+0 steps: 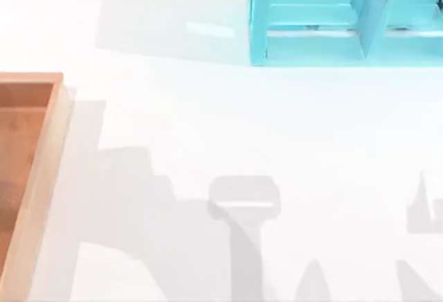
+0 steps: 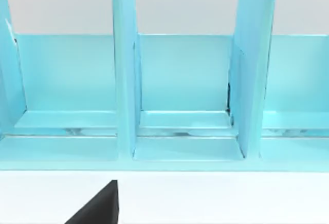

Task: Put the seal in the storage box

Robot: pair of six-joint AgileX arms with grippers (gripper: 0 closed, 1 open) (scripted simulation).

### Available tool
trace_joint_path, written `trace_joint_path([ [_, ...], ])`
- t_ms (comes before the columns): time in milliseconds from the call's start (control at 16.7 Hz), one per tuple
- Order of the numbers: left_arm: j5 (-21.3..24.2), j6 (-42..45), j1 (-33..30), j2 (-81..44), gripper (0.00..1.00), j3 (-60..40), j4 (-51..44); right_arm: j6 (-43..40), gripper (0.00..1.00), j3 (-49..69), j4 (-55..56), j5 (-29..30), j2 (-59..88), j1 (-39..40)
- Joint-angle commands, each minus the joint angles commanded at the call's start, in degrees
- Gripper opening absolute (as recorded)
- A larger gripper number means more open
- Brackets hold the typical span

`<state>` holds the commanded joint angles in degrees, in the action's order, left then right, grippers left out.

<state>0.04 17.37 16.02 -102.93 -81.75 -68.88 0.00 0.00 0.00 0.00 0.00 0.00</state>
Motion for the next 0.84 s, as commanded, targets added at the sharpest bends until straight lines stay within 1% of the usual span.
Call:
trace_joint_path([
  [480,0.00,0.00,0.00,0.00,0.98,0.00,0.00,0.00,1.00,0.00,0.00,0.00,0.00,0.00],
  [540,0.00,0.00,0.00,0.00,1.00,0.00,0.00,0.00,1.00,0.00,0.00,0.00,0.00,0.00],
  [840,0.00,0.00,0.00,0.00,1.00,0.00,0.00,0.00,1.00,0.00,0.00,0.00,0.00,0.00],
])
